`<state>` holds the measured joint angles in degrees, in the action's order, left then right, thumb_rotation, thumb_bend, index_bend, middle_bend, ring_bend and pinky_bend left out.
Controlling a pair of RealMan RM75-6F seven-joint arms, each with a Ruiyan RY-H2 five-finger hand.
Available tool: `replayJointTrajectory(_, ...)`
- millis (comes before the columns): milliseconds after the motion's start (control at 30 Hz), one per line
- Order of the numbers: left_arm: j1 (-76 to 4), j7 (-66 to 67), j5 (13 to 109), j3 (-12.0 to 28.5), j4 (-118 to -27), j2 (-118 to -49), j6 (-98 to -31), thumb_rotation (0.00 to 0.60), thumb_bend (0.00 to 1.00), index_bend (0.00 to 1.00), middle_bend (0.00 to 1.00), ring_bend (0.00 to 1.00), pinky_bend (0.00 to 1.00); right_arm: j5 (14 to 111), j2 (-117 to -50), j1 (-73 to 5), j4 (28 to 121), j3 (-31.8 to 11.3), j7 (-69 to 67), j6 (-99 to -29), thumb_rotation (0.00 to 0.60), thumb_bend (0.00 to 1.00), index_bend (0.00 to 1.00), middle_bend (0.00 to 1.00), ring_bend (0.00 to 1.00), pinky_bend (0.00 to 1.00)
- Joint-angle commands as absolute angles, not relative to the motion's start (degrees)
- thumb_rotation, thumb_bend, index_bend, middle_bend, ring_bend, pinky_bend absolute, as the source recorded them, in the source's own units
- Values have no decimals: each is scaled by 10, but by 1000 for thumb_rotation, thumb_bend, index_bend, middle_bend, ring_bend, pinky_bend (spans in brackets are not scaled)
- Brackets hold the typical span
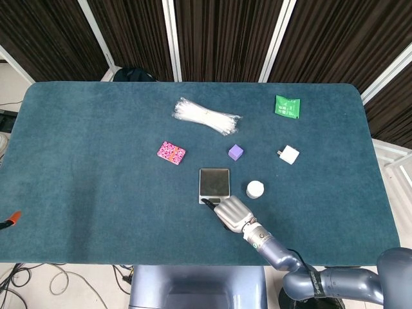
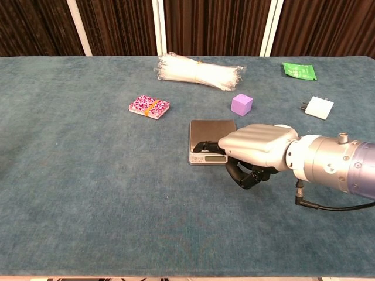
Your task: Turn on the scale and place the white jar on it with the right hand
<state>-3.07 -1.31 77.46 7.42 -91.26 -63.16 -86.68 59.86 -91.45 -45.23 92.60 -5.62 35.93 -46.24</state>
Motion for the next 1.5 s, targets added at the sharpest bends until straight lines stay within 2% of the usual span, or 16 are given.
replayJointTrajectory(33,-31,-12,773,74,-913,-632,-866,600,118,0,0,0,0,586,-921,-460,919,-54,369,-461,600,921,48,785,817,1000)
replayJointTrajectory(1000,-31,-9,768,77,-913,-632,-864,600,119,0,0,0,0,551,-940,-489,897,-35,378,-472,600,922,48,785,818,1000)
replayJointTrajectory(1500,-32,-5,765,77,-915,-632,-862,600,119,0,0,0,0,555,-938,-491,897,-25,363,-475,600,922,82,785,818,1000)
